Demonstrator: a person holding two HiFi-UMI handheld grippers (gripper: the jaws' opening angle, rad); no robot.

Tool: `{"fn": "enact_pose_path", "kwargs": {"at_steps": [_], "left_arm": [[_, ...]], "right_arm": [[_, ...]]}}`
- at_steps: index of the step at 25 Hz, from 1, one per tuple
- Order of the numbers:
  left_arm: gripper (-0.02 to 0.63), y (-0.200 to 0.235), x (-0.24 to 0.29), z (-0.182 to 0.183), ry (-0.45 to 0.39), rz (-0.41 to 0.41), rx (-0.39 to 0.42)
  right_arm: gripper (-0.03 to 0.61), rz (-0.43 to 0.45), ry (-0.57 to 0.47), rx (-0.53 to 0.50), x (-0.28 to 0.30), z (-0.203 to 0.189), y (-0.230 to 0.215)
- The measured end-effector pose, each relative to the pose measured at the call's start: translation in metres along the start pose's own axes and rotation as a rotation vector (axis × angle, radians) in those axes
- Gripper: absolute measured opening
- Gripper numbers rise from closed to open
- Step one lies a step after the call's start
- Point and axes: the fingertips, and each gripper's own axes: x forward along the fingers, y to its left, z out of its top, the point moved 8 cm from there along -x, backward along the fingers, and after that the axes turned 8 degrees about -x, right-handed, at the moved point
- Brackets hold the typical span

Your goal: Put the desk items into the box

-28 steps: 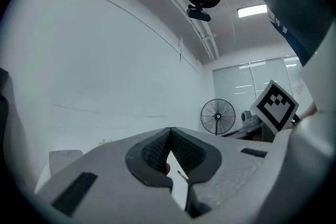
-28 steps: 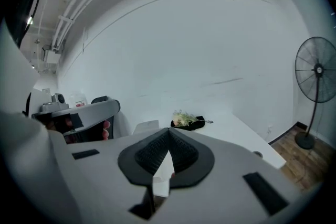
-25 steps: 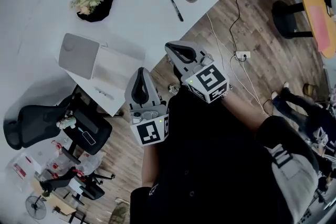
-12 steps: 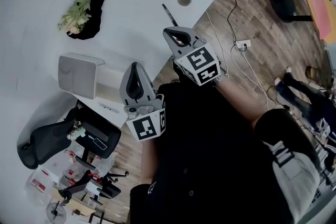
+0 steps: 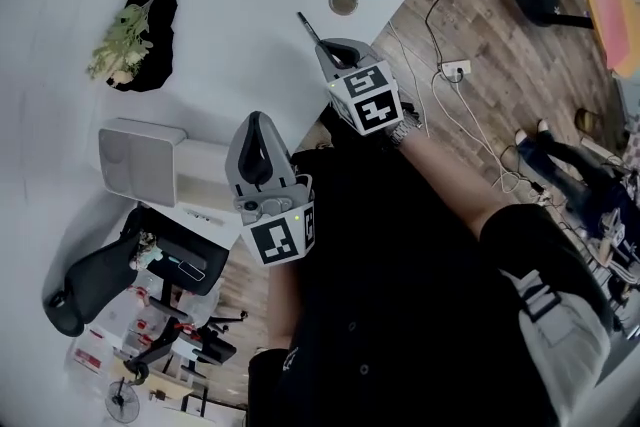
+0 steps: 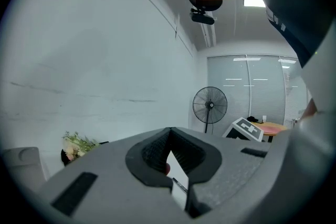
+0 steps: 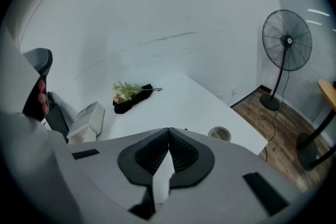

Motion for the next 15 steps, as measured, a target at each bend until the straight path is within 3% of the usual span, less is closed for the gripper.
{"fn": "enact_pose_path", "kwargs": {"at_steps": [6,15], "left_arm": [[0.008,-0.003,0.027,-0.008,0.05,-0.022,0.0],[0.008,0.011,0.042,-0.023,0.116,-0.017,-0.011]], "right_arm": [[0.035,-0.01,0.053,0.051,0.022,-0.003,-0.025],[0.101,-0.007,0.243,0.09,0.078,-0.041,-0.037]]}}
